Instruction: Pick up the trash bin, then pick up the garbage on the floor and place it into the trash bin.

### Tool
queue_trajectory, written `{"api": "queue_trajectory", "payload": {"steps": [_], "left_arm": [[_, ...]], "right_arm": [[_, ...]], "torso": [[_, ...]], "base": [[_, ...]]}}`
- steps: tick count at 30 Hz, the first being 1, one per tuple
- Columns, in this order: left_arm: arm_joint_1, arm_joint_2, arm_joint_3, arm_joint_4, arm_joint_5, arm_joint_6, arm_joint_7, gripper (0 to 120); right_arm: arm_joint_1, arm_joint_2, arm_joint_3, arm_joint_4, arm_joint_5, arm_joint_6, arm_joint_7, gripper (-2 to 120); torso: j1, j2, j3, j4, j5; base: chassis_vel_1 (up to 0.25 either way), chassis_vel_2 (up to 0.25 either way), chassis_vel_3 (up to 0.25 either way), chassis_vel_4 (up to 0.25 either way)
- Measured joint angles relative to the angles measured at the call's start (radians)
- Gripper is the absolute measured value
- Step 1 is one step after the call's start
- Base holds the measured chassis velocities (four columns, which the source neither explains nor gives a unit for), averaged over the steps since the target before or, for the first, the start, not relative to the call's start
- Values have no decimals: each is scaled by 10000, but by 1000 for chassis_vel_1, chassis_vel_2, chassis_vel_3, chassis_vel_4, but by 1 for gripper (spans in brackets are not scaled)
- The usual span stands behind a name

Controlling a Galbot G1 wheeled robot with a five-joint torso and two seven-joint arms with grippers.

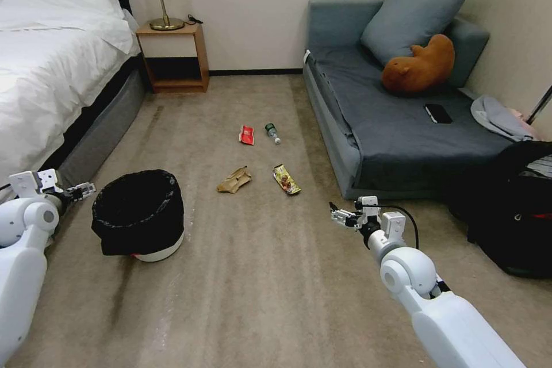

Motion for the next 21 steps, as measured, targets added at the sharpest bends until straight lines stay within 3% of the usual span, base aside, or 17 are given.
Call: {"api": "queue_trajectory", "payload": {"steps": [11, 15, 18, 21], "left_arm": [[-669, 111, 688, 1115, -168, 33, -38, 100], [-1169, -241, 1122, 1881, -112, 24, 23, 100], [-1236, -324, 1201, 1974, -58, 20, 59, 100], [-1484, -700, 1451, 2323, 349, 6, 196, 100]], "right_arm": [[-189, 549, 16, 40, -286, -13, 26, 100], [-328, 739, 17, 52, -412, -18, 42, 100], [-356, 757, 22, 53, -429, -18, 43, 100], [-424, 777, 71, 55, -457, -1, 48, 100]], "torso": [[0, 1, -1, 1, 1], [0, 0, 0, 0, 1], [0, 0, 0, 0, 1], [0, 0, 0, 0, 1]], "base": [[0, 0, 0, 0], [0, 0, 0, 0], [0, 0, 0, 0], [0, 0, 0, 0]]}}
